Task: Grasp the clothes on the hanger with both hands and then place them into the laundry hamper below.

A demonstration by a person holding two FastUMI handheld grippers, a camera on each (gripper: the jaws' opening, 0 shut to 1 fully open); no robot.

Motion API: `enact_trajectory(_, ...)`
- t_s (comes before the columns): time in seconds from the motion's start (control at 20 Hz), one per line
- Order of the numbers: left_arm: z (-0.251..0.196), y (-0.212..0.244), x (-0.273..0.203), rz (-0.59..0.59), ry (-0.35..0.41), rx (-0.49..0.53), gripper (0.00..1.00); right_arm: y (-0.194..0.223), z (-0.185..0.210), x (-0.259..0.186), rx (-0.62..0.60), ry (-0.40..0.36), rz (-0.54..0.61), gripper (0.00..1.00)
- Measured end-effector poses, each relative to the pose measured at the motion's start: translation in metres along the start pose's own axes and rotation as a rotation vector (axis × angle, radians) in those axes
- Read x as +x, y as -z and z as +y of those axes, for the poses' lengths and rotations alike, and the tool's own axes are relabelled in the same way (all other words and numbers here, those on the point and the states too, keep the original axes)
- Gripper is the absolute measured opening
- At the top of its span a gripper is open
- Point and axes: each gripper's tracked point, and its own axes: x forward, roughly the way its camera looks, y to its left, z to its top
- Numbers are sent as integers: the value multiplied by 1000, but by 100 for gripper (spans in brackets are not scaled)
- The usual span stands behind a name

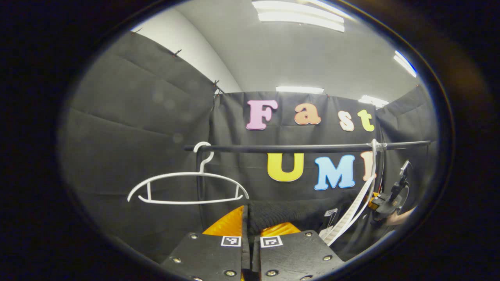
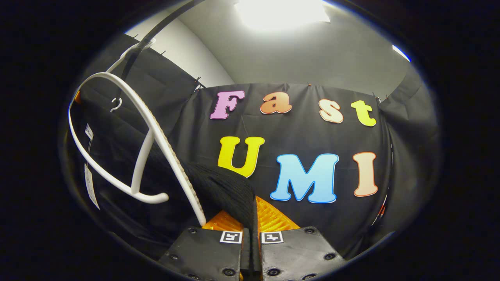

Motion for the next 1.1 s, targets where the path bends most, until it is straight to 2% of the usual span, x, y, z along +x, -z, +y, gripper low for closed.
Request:
enact_trajectory(0.25, 16, 46, -10, 73, -58, -46, 4, 32, 16, -11, -13, -59, 63, 4)
enact_trajectory(0.5, 25, 90, -38, 137, -115, -59, 3, 51, 29, -50, -42, -82, 125, 4)
enact_trajectory(0.6, 23, 106, -56, 158, -127, -87, 3, 56, 32, -71, -80, -87, 141, 0)
enact_trajectory(0.75, 23, 134, -82, 198, -141, -164, 3, 72, 33, -106, -66, -69, 208, 4)
enact_trajectory(0.8, 24, 144, -92, 214, -145, -182, 3, 76, 35, -123, -72, -61, 237, 0)
enact_trajectory(0.85, 25, 152, -102, 227, -151, -192, 3, 77, 39, -140, -81, -61, 258, 4)
enact_trajectory(1.1, 22, 192, -152, 300, -133, -234, 5, 69, 49, -222, -74, -36, 316, 4)
